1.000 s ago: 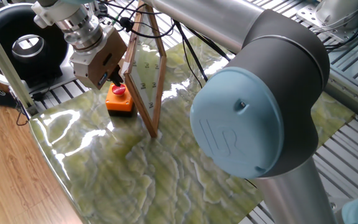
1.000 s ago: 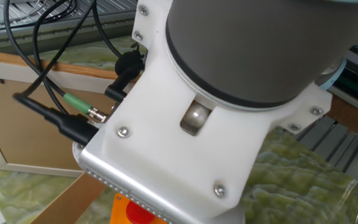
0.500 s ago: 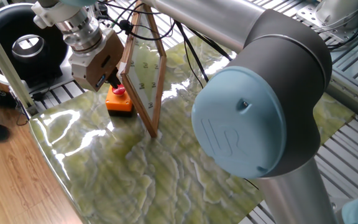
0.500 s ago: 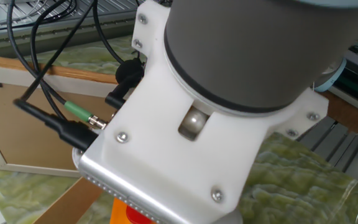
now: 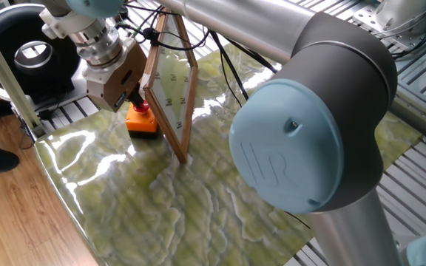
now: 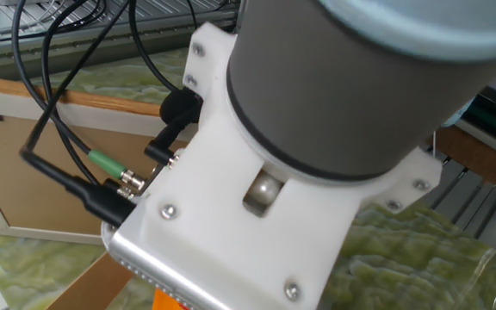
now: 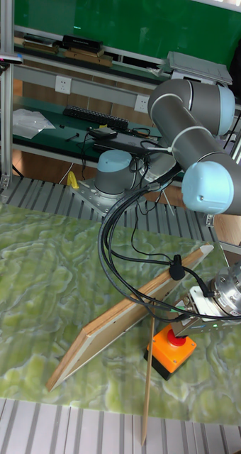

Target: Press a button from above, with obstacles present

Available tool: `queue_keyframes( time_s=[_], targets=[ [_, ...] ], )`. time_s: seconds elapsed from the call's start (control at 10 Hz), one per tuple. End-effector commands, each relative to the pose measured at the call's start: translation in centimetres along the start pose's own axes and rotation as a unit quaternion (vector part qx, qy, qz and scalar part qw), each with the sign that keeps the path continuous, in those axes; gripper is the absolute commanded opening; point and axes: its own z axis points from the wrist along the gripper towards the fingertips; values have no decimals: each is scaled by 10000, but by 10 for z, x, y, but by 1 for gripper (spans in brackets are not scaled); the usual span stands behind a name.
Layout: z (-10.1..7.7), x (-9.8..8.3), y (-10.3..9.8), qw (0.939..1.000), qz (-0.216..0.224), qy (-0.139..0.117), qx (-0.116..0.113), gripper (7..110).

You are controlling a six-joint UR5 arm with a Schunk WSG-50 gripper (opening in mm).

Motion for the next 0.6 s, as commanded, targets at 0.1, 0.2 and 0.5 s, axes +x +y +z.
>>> queue_keyframes(
  time_s=[0.1,0.2,0.5],
  targets=[
    [0,-2,5,9999,23,-39,-90,7],
    [0,-2,4,10000,25,-33,-76,7],
    [-1,-2,4,9999,22,-32,-93,7]
  ],
)
